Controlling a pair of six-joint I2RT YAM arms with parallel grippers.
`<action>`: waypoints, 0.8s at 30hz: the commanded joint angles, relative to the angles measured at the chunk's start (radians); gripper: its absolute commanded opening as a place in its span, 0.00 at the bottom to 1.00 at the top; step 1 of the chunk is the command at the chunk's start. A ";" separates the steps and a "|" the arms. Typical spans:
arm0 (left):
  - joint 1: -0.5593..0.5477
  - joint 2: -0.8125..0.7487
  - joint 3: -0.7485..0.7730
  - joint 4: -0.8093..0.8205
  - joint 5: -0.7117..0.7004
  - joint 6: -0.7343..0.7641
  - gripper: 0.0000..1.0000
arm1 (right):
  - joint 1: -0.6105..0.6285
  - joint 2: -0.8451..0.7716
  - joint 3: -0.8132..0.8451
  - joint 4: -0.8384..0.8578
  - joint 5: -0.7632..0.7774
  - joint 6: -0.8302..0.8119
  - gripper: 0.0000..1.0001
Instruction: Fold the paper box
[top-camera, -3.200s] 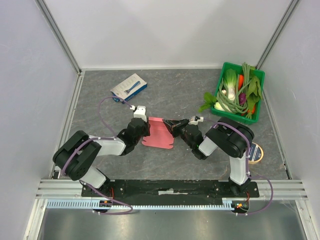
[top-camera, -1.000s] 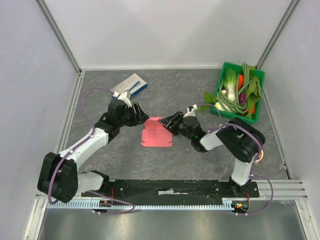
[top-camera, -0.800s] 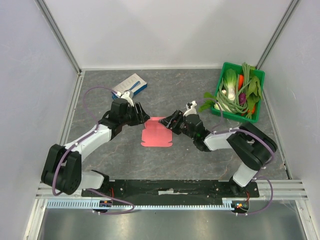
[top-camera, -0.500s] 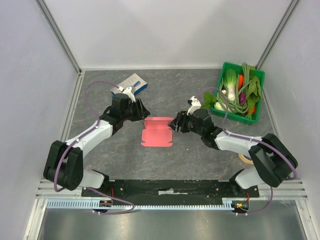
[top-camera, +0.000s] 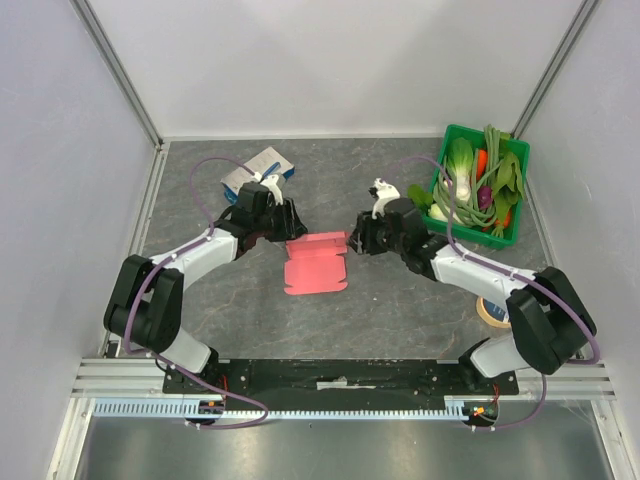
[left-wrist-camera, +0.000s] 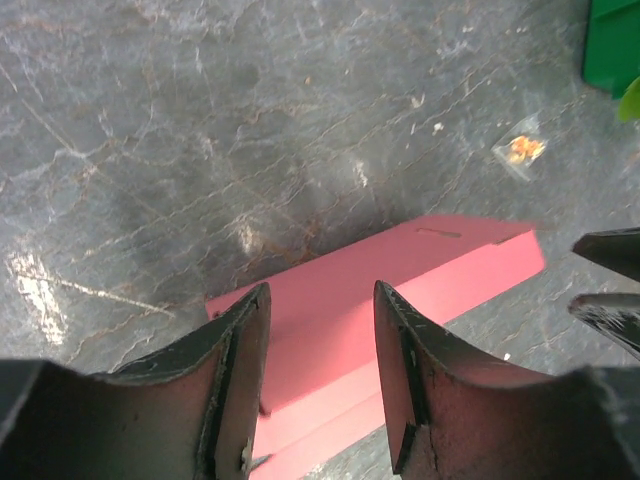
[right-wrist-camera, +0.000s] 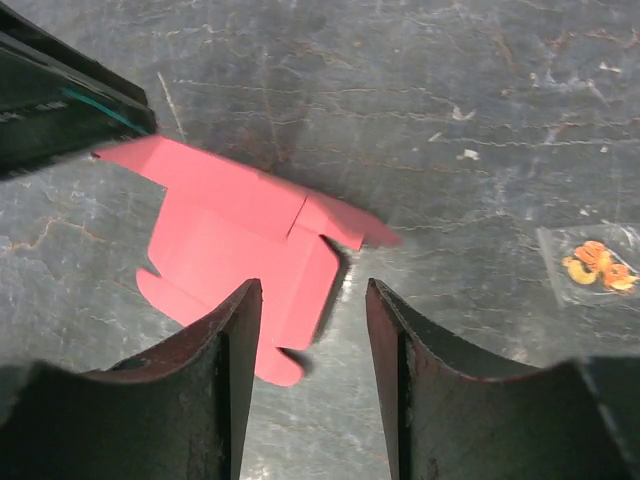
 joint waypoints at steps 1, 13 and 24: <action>-0.004 -0.033 -0.042 0.061 0.027 0.014 0.53 | 0.124 0.028 0.207 -0.240 0.175 0.012 0.55; -0.005 -0.180 -0.086 0.009 -0.080 -0.004 0.56 | 0.152 0.078 0.304 -0.305 0.218 -0.025 0.56; -0.257 -0.551 -0.529 0.263 -0.537 -0.024 0.51 | 0.150 0.019 0.257 -0.276 0.214 -0.049 0.59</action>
